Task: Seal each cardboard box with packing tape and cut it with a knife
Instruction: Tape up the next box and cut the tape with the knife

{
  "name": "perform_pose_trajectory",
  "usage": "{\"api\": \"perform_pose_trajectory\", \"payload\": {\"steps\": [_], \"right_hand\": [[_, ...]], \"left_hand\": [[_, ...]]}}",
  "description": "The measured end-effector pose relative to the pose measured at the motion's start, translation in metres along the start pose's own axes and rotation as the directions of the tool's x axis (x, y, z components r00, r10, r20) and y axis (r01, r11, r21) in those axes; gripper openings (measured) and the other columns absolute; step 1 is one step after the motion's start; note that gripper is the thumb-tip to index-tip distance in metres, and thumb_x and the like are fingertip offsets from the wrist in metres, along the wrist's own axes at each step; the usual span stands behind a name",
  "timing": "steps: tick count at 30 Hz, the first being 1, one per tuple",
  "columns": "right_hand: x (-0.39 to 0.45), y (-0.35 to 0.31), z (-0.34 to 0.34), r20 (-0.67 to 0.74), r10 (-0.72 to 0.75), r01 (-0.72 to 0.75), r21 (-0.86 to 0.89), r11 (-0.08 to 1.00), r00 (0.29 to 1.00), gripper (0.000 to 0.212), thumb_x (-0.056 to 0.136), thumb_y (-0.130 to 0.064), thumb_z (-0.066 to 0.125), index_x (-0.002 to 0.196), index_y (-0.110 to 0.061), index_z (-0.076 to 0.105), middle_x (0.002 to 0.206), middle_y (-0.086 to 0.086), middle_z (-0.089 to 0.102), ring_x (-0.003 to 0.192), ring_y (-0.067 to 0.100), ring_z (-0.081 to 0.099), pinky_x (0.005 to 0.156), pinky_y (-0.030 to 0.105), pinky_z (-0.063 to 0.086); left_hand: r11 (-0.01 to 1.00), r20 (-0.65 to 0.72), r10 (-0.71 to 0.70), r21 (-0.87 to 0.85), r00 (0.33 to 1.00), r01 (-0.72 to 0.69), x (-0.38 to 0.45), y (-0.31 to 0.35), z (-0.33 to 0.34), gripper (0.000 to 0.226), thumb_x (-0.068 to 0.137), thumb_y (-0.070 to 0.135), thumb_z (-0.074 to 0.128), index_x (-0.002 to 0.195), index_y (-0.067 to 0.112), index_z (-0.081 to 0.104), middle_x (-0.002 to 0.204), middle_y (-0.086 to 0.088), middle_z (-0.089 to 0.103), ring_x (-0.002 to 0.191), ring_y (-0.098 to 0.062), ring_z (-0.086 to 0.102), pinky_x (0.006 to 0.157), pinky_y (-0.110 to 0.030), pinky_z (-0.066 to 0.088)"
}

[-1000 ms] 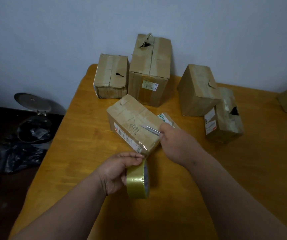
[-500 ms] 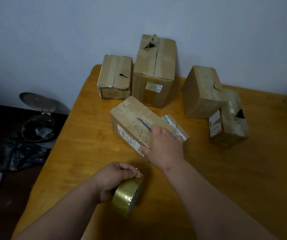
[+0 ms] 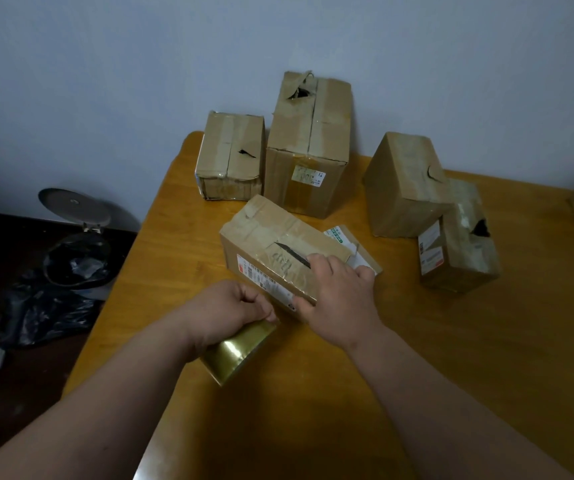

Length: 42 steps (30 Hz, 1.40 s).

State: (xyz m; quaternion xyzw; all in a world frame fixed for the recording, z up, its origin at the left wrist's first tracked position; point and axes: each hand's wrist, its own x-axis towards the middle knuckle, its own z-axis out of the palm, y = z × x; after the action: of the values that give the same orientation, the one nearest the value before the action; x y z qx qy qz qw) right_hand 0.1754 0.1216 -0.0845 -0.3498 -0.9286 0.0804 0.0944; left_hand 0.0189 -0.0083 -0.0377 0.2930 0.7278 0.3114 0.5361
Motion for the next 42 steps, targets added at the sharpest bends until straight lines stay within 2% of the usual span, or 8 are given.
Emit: {"api": "perform_pose_trajectory", "payload": {"steps": [4,17,23,26,30,34,39,42], "right_hand": [[0.004,0.004,0.000,0.029,-0.017,0.016,0.031,0.999,0.999,0.053,0.078,-0.050,0.069,0.114,-0.033,0.035,0.112,-0.007,0.058,0.105,0.017,0.056,0.082,0.036,0.021],[0.001,0.007,-0.009,0.090,0.020,-0.036,0.175,0.984,0.996,0.049,0.082,-0.046,0.065,0.122,-0.031,0.041,0.116,-0.013,0.057,0.109,0.010,0.052,0.092,0.040,0.025],[-0.044,0.003,-0.006,-0.186,0.450,-0.286,0.551,0.784,0.873,0.015,0.098,-0.021,0.050,0.114,-0.023,0.049,0.082,-0.016,0.054,0.074,0.007,0.056,0.088,0.053,0.046],[-0.071,0.009,0.011,0.046,0.625,-0.544,0.543,0.640,0.780,0.013,0.100,-0.017,0.044,0.110,-0.026,0.042,0.083,-0.008,0.057,0.073,0.021,0.061,0.086,0.062,0.049],[-0.091,0.015,0.039,0.360,0.593,-0.694,0.382,0.610,0.720,0.012,0.100,-0.013,0.042,0.109,-0.019,0.046,0.098,0.004,0.056,0.080,0.021,0.058,0.073,0.037,0.049],[-0.091,0.021,0.051,0.395,0.611,-0.727,0.341,0.596,0.686,0.015,0.101,-0.012,0.039,0.112,-0.014,0.050,0.109,0.009,0.051,0.082,0.016,0.052,0.072,0.031,0.045],[-0.085,0.029,0.043,0.354,0.636,-0.723,0.226,0.653,0.685,0.040,0.100,-0.015,0.045,0.139,-0.014,0.047,0.134,0.010,0.049,0.124,0.028,0.045,0.104,0.038,0.040],[-0.075,0.015,0.026,0.319,0.628,-0.700,0.418,0.579,0.710,0.017,0.098,-0.020,0.052,0.113,-0.022,0.059,0.114,0.002,0.060,0.101,0.017,0.057,0.083,0.031,0.048]], "left_hand": [[0.994,-0.099,0.080,0.085,0.992,-0.071,0.002,0.003,-0.003,0.019,0.092,0.026,0.065,0.077,0.023,0.077,0.081,0.014,0.072,0.077,0.000,0.062,0.064,-0.017,0.042],[0.926,-0.091,0.024,-0.372,0.996,-0.056,0.005,-0.010,-0.002,0.014,0.090,0.017,0.066,0.091,0.007,0.076,0.091,-0.016,0.075,0.079,-0.027,0.069,0.070,-0.035,0.055],[0.875,-0.080,-0.033,-0.484,0.996,-0.010,0.004,-0.025,0.006,0.012,0.087,0.018,0.069,0.084,0.016,0.081,0.092,-0.008,0.077,0.078,-0.020,0.073,0.062,-0.029,0.056],[0.873,-0.091,-0.052,-0.488,0.994,0.001,0.004,-0.030,0.009,0.011,0.086,0.018,0.070,0.084,0.018,0.081,0.094,-0.006,0.077,0.082,-0.021,0.073,0.066,-0.031,0.057],[0.882,-0.097,-0.088,-0.471,0.991,0.032,0.003,-0.035,0.016,0.009,0.086,0.022,0.072,0.084,0.020,0.081,0.090,-0.006,0.077,0.080,-0.024,0.073,0.066,-0.034,0.058],[0.889,-0.072,-0.085,-0.456,0.994,0.043,0.001,-0.037,0.025,0.009,0.087,0.023,0.071,0.085,0.024,0.081,0.090,-0.004,0.077,0.078,-0.019,0.074,0.063,-0.030,0.056],[0.891,-0.049,-0.067,-0.453,0.997,0.037,0.000,-0.039,0.036,0.012,0.089,0.022,0.069,0.087,0.026,0.080,0.094,-0.002,0.077,0.088,-0.021,0.073,0.077,-0.036,0.058],[0.871,-0.056,-0.054,-0.491,0.997,0.019,0.000,-0.039,0.041,0.014,0.091,0.020,0.067,0.086,0.023,0.081,0.096,-0.001,0.077,0.088,-0.018,0.073,0.073,-0.032,0.058]]}}
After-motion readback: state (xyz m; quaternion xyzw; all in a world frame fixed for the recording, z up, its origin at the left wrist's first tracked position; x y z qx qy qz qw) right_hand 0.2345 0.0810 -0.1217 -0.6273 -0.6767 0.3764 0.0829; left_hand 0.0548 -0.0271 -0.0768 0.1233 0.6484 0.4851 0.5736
